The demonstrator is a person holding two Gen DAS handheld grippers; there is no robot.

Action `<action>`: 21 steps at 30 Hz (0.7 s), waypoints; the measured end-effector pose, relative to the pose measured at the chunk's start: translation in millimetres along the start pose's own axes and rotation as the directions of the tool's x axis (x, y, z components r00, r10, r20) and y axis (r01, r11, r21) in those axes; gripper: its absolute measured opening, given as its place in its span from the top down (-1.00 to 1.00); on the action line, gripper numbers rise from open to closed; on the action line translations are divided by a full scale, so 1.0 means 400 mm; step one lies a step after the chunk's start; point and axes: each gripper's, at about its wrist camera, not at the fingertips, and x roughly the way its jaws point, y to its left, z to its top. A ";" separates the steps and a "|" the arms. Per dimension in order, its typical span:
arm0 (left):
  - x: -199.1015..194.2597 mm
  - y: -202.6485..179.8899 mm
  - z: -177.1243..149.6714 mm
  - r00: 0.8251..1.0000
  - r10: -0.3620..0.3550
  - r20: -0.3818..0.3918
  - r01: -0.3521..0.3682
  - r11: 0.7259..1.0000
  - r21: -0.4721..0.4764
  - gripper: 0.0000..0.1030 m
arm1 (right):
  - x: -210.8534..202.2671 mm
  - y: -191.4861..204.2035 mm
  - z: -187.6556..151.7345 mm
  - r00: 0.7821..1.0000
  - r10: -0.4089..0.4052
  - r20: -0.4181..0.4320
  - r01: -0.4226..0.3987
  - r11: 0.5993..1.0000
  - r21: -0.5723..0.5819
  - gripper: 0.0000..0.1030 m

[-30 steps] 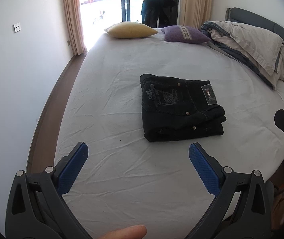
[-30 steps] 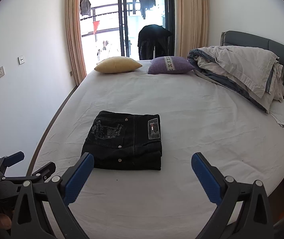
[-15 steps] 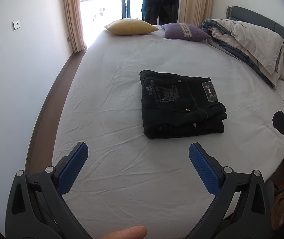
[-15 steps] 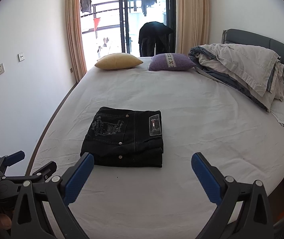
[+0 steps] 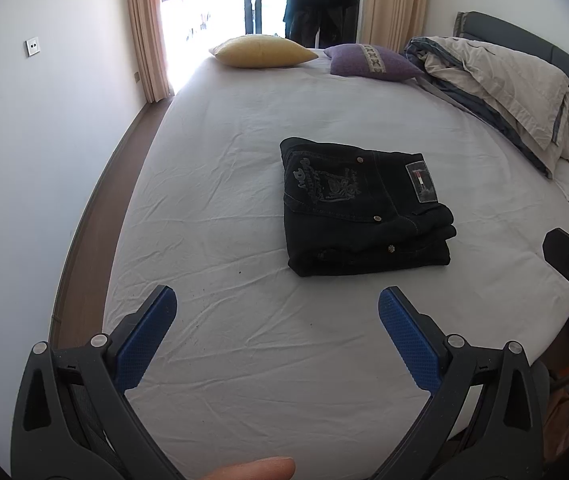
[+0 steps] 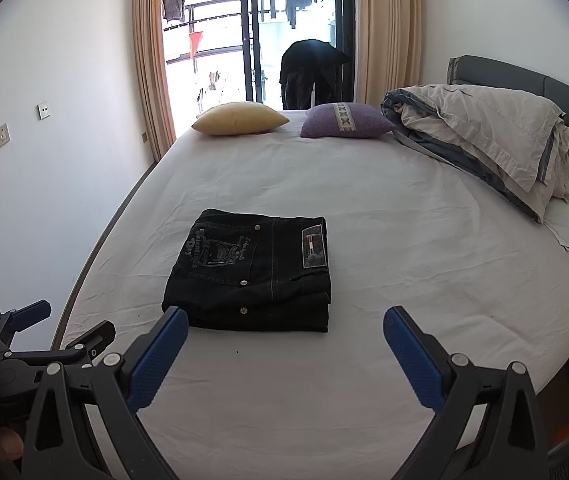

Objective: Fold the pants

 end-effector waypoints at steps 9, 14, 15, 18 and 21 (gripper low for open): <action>0.003 -0.002 -0.005 1.000 -0.001 -0.002 0.001 1.000 -0.001 -1.00 | 0.001 0.000 0.000 1.000 0.001 -0.003 -0.001 1.000 -0.001 -0.95; 0.003 -0.001 -0.004 1.000 -0.001 -0.003 0.001 1.000 -0.005 -1.00 | 0.001 0.000 -0.001 1.000 0.001 -0.003 -0.001 1.000 -0.001 -0.95; 0.002 0.000 -0.003 1.000 -0.001 -0.003 0.001 1.000 -0.005 -1.00 | 0.001 0.000 -0.001 1.000 0.001 -0.003 -0.001 1.000 -0.002 -0.95; 0.005 -0.002 -0.008 1.000 0.000 -0.005 0.000 1.000 -0.006 -1.00 | 0.001 0.001 0.001 1.000 0.001 -0.003 -0.001 1.000 -0.001 -0.95; 0.007 -0.004 -0.012 1.000 0.000 -0.006 0.000 1.000 -0.008 -1.00 | 0.006 0.001 -0.008 1.000 0.003 -0.007 -0.003 1.000 -0.004 -0.95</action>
